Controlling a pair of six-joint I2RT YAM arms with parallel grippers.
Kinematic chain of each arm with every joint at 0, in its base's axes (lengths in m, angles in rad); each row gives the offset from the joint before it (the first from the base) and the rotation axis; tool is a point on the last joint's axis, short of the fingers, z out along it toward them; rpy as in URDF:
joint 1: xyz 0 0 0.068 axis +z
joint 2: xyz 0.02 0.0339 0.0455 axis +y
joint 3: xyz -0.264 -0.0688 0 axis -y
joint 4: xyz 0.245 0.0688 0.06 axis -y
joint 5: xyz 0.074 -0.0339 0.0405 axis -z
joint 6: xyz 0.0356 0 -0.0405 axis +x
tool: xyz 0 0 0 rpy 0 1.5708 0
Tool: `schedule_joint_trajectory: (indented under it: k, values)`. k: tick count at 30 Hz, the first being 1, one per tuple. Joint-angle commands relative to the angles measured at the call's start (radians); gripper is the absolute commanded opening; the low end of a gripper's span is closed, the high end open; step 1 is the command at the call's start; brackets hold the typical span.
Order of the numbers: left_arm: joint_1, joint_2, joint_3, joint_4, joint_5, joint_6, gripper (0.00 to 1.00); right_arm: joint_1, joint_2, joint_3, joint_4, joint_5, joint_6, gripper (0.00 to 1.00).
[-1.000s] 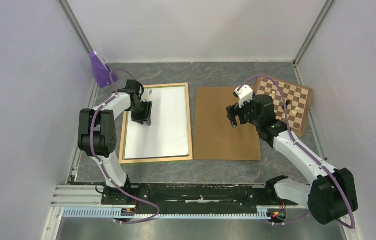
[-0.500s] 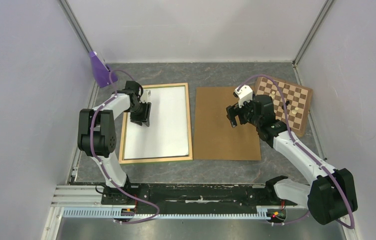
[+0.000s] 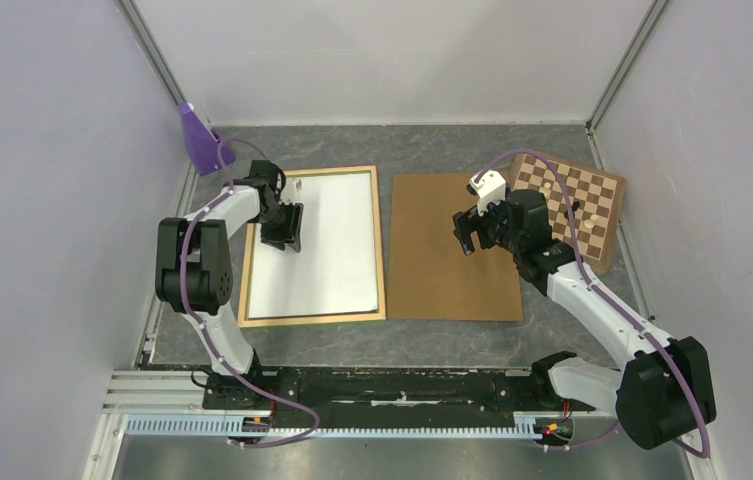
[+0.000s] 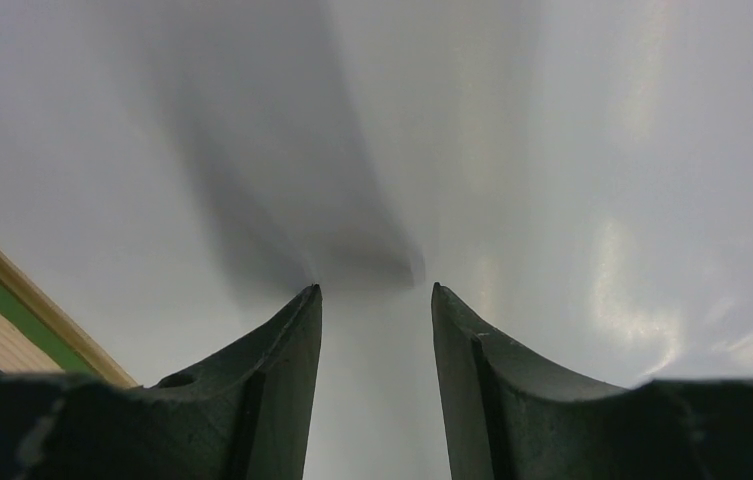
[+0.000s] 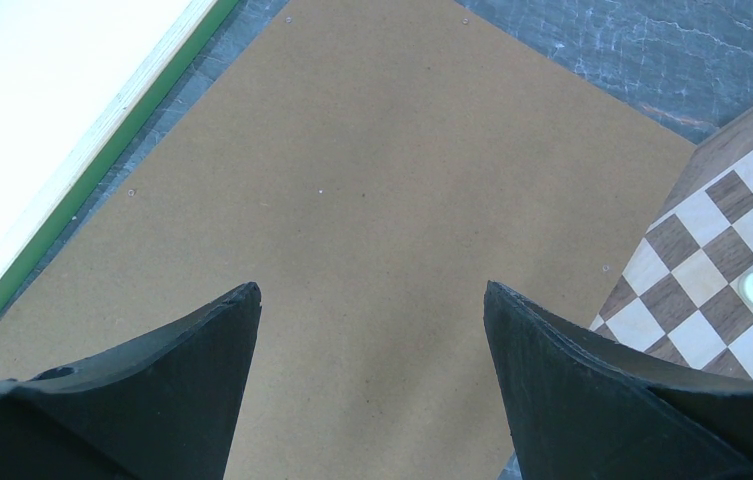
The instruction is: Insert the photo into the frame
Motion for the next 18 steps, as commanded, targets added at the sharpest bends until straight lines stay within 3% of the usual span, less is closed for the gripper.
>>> schedule_joint_trajectory:
  k: [1, 6, 8, 14, 18]
  values:
    - [0.003, -0.041, 0.053, -0.015, 0.042, 0.016, 0.52, -0.012, -0.019, 0.0, 0.026, 0.015, 0.008, 0.85]
    - [0.002, -0.089, 0.075, -0.042, 0.074, -0.002, 0.53, -0.076, -0.011, -0.009, 0.007, 0.007, 0.038, 0.85]
    - [0.0, -0.114, 0.083, -0.055, 0.09, -0.008, 0.59, -0.118, -0.007, -0.013, -0.013, -0.016, 0.045, 0.85]
    - [-0.004, -0.202, 0.088, -0.074, 0.131, -0.018, 0.63, -0.248, -0.029, -0.078, -0.07, -0.092, 0.04, 0.85]
    - [-0.01, -0.255, 0.081, -0.075, 0.185, -0.021, 0.8, -0.335, -0.041, -0.107, -0.128, -0.154, 0.008, 0.85]
